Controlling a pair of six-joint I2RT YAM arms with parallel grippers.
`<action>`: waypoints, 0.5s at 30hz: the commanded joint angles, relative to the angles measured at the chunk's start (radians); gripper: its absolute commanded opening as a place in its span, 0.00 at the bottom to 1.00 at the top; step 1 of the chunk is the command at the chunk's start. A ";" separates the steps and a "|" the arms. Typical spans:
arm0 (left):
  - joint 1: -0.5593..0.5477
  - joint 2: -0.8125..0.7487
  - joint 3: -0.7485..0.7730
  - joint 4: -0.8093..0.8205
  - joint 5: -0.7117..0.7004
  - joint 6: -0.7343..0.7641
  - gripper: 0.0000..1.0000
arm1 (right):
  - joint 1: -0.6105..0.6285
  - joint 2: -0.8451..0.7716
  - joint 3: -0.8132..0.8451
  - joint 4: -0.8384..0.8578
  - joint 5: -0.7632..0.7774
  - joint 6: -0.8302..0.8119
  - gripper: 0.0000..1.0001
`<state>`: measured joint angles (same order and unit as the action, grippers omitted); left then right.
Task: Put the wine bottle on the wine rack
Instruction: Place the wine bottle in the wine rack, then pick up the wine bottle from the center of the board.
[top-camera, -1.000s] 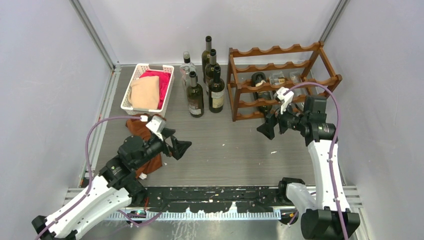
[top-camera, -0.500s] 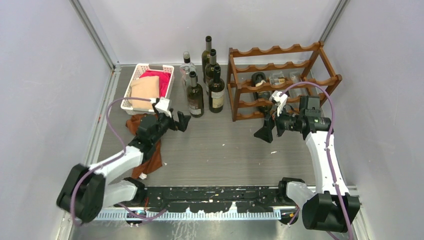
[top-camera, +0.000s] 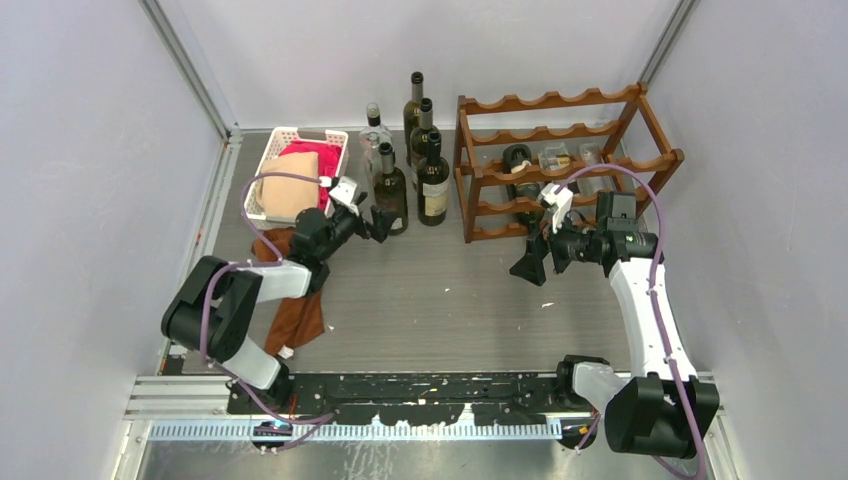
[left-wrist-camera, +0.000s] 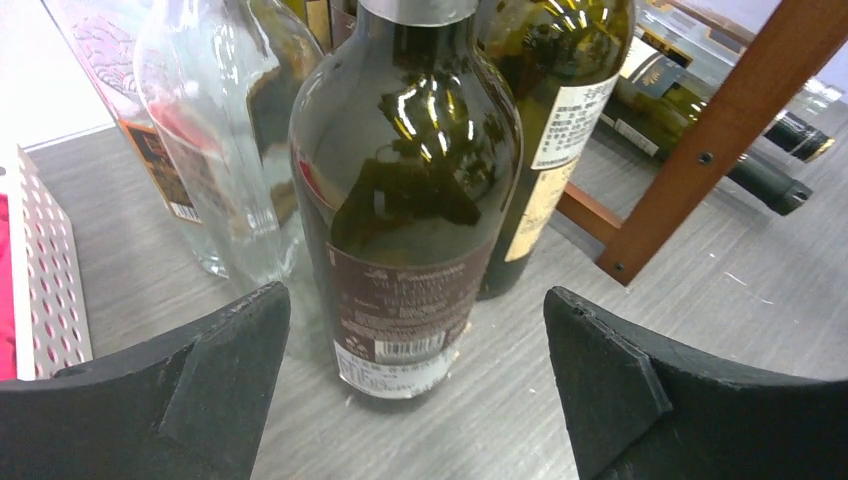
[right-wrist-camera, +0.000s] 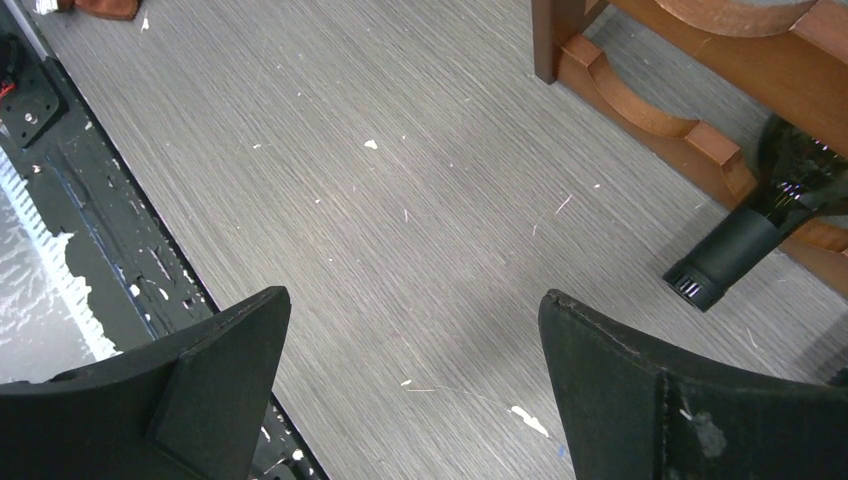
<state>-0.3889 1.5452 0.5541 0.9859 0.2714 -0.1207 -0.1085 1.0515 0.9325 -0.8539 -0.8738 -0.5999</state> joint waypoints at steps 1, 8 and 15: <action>-0.028 0.079 0.055 0.156 -0.060 0.079 0.95 | 0.003 0.022 0.008 0.021 0.002 -0.017 1.00; -0.128 0.183 0.101 0.215 -0.247 0.116 0.91 | 0.003 0.041 0.009 0.016 0.016 -0.024 1.00; -0.198 0.237 0.169 0.202 -0.502 0.174 0.89 | 0.003 0.047 0.011 0.012 0.018 -0.028 1.00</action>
<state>-0.5655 1.7714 0.6674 1.0904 -0.0471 0.0051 -0.1085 1.1007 0.9325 -0.8543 -0.8494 -0.6106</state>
